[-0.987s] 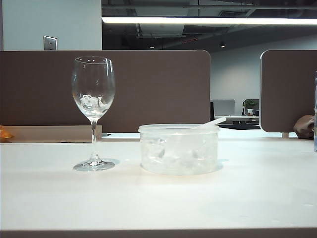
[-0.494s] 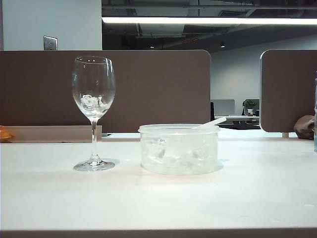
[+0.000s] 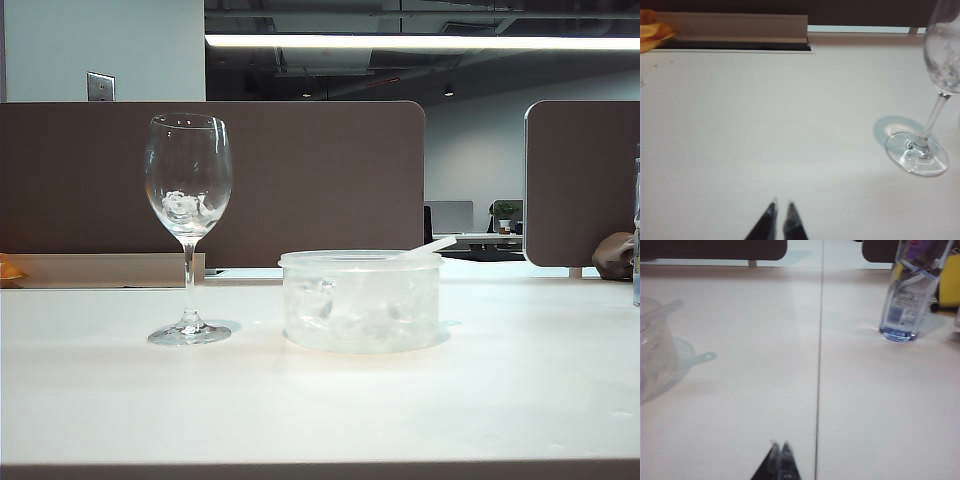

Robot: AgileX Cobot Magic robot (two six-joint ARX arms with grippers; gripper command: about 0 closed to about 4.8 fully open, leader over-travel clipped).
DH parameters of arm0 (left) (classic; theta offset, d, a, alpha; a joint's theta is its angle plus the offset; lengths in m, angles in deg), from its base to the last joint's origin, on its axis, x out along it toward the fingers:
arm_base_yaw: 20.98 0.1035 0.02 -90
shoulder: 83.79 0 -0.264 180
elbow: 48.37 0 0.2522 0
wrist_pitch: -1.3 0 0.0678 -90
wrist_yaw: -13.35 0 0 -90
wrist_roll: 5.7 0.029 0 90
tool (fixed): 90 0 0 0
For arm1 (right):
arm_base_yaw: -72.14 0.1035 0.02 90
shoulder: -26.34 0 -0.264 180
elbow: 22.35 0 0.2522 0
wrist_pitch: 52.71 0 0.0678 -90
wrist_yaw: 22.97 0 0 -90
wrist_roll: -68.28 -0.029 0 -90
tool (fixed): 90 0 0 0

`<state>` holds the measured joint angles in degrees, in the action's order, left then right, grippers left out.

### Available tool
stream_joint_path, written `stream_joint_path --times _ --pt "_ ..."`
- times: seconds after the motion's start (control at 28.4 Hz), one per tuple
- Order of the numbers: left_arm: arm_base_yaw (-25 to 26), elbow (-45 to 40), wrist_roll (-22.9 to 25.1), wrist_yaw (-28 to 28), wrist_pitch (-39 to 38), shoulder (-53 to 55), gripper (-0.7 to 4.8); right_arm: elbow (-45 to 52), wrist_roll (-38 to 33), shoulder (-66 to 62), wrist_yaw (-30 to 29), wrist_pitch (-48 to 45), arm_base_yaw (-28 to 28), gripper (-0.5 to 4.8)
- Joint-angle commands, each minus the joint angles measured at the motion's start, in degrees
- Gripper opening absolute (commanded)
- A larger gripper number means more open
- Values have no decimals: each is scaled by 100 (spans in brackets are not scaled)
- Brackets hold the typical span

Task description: Pick up an ice shovel filled with ice cubes and pour the ice from the shovel into the glass.

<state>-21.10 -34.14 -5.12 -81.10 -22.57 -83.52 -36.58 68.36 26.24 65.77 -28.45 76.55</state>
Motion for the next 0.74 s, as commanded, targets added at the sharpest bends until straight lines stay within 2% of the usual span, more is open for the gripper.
stream_joint_path --times 0.04,0.74 --pt "7 2 26 -33 -13 4 29 24 13 -2 9 -44 -245 -5" --pt "4 2 28 -33 -13 4 29 24 13 -2 7 -46 -334 -5"
